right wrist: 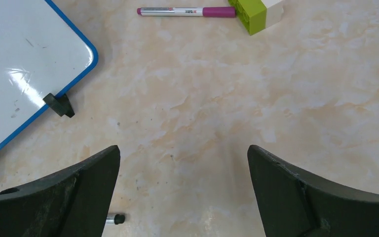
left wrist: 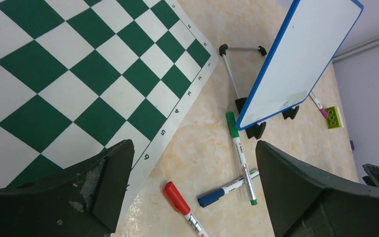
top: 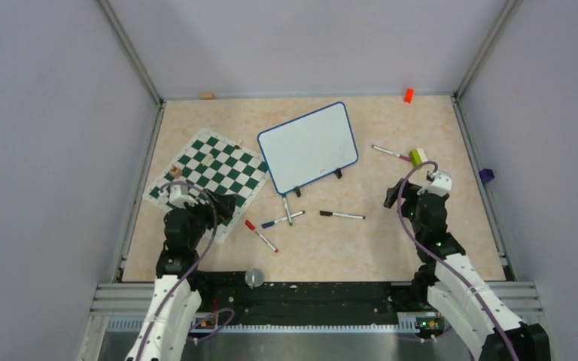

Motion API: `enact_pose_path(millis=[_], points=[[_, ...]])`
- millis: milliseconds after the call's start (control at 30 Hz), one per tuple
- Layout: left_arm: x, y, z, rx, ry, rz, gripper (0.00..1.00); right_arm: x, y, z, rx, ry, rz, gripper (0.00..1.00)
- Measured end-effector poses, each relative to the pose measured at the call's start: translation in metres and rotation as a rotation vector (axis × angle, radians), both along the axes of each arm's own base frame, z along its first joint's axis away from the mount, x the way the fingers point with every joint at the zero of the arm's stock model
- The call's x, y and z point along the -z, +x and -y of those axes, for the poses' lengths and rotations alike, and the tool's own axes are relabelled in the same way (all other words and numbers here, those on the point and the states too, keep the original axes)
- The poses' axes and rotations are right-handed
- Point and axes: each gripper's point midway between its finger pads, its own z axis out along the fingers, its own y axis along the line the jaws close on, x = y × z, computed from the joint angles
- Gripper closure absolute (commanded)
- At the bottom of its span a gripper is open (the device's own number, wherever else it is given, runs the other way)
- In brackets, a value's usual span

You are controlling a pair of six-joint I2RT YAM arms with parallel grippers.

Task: Write a sentence on the whiteboard
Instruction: Pick up the whiteboard marker from the center of the board.

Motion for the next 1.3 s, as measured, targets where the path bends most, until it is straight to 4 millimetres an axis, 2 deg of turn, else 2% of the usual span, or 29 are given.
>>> enact_pose_path(millis=[167,233,367,467,533,667,800,900,1100,1233,1300], points=[[-0.004,-0.006,-0.004,-0.005,0.036,0.023,0.01,-0.007,0.0,-0.012,-0.063,0.026,0.017,0.01],[-0.006,-0.01,-0.005,0.002,0.063,0.038,0.01,-0.015,0.001,-0.019,-0.107,0.024,-0.002,0.04],[-0.016,-0.013,-0.007,-0.002,0.089,0.091,0.01,-0.056,0.015,-0.047,-0.265,0.034,0.002,0.08],[-0.018,-0.013,-0.007,0.0,0.09,0.101,0.01,-0.064,0.019,-0.071,-0.394,0.04,-0.008,0.08],[-0.016,-0.014,-0.005,0.007,0.088,0.097,0.01,-0.052,0.014,-0.091,-0.493,0.036,-0.053,0.1],[-0.009,-0.016,0.0,0.038,0.079,0.079,0.02,-0.01,-0.009,-0.133,-0.687,-0.015,-0.213,0.12],[-0.004,-0.018,0.003,0.059,0.071,0.065,0.03,0.025,-0.026,-0.163,-0.816,-0.142,-0.366,0.14],[-0.004,-0.018,0.005,0.067,0.069,0.065,0.03,0.042,-0.033,-0.182,-0.881,-0.253,-0.432,0.14],[-0.006,-0.018,0.006,0.076,0.065,0.074,0.05,0.055,-0.037,-0.208,-0.939,-0.404,-0.46,0.17],[-0.007,-0.018,0.007,0.076,0.064,0.077,0.07,0.051,-0.033,-0.231,-0.956,-0.461,-0.452,0.19],[-0.007,-0.018,0.007,0.075,0.063,0.077,0.08,0.044,-0.03,-0.25,-0.965,-0.472,-0.432,0.2]])
